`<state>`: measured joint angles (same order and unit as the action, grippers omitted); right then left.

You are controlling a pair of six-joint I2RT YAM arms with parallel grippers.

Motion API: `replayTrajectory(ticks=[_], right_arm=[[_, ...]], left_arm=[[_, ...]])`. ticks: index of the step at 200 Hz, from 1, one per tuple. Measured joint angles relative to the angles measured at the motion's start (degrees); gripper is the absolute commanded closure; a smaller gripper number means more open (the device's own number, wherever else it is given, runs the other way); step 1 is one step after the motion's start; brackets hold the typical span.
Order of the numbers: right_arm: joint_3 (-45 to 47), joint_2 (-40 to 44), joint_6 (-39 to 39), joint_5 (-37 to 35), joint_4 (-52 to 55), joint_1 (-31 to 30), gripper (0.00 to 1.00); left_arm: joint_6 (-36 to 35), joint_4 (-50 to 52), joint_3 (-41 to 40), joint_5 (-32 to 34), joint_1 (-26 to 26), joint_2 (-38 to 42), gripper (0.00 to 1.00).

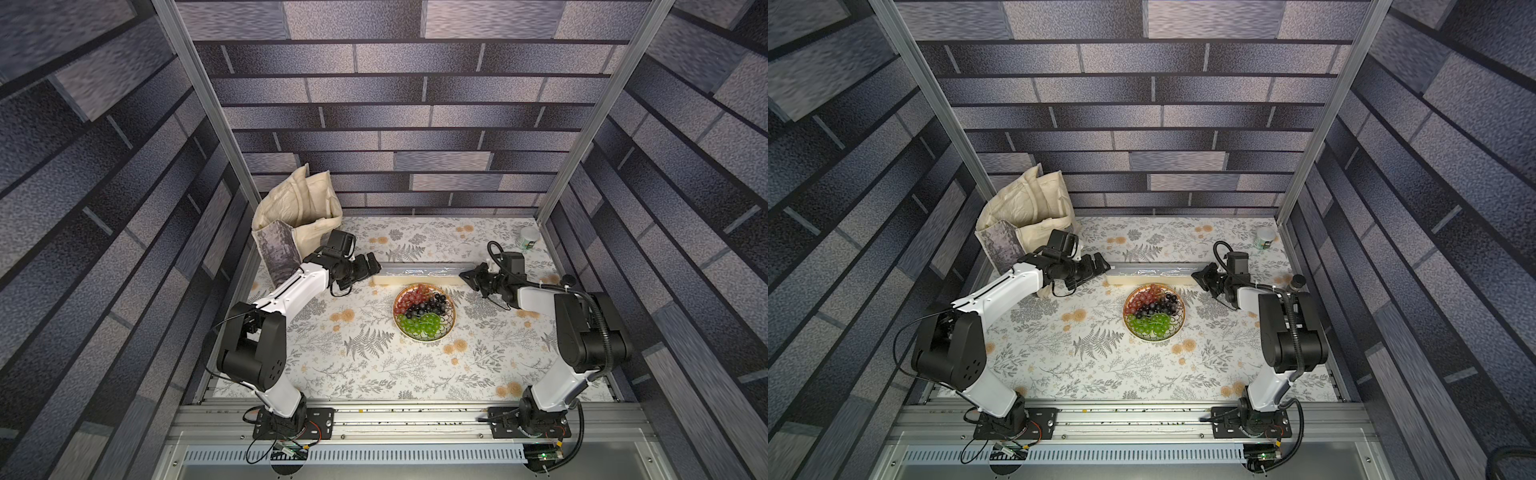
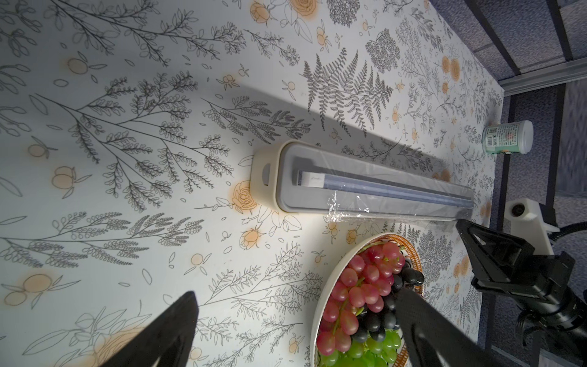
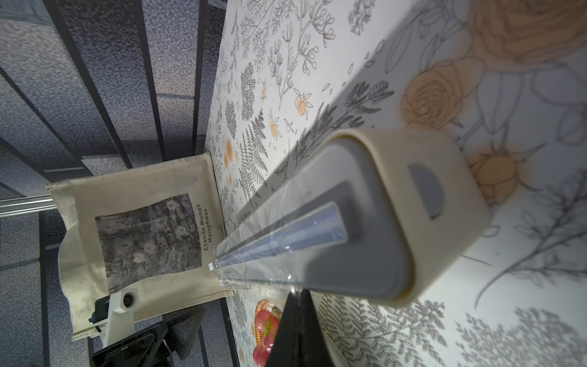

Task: Wrap the plate with plastic wrap
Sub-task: Pull the plastic wrap from the plastic wrap cutting box.

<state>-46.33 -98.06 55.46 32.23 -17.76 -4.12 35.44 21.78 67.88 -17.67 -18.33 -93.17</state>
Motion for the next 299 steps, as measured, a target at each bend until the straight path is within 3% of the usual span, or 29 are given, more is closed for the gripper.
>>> replayTrajectory(ticks=[55, 118, 158, 230, 299], right_arm=[[-2.25, 2.64, -0.9, -0.68, 1.07, 0.0, 1.0], [-4.5, 2.95, -1.01, -0.7, 1.73, 0.0, 1.0], [-5.46, 2.95, -0.98, -0.7, 2.78, 0.0, 1.0], [-6.12, 2.97, -0.98, -0.68, 3.69, 0.0, 1.0], [-6.12, 2.97, -1.01, -0.68, 3.87, 0.0, 1.0]], left_arm=[[-11.82, 0.31, 1.09, 2.56, -1.6, 1.18, 0.0], [-38.95, -1.31, 1.73, 5.42, -6.19, 1.62, 0.0], [-49.86, -1.92, 6.4, 6.6, -8.74, -3.91, 0.0], [-56.65, -1.66, 21.73, 11.5, -13.7, -20.41, 0.0], [-56.72, -1.66, 28.39, 14.29, -15.28, -26.51, 0.0]])
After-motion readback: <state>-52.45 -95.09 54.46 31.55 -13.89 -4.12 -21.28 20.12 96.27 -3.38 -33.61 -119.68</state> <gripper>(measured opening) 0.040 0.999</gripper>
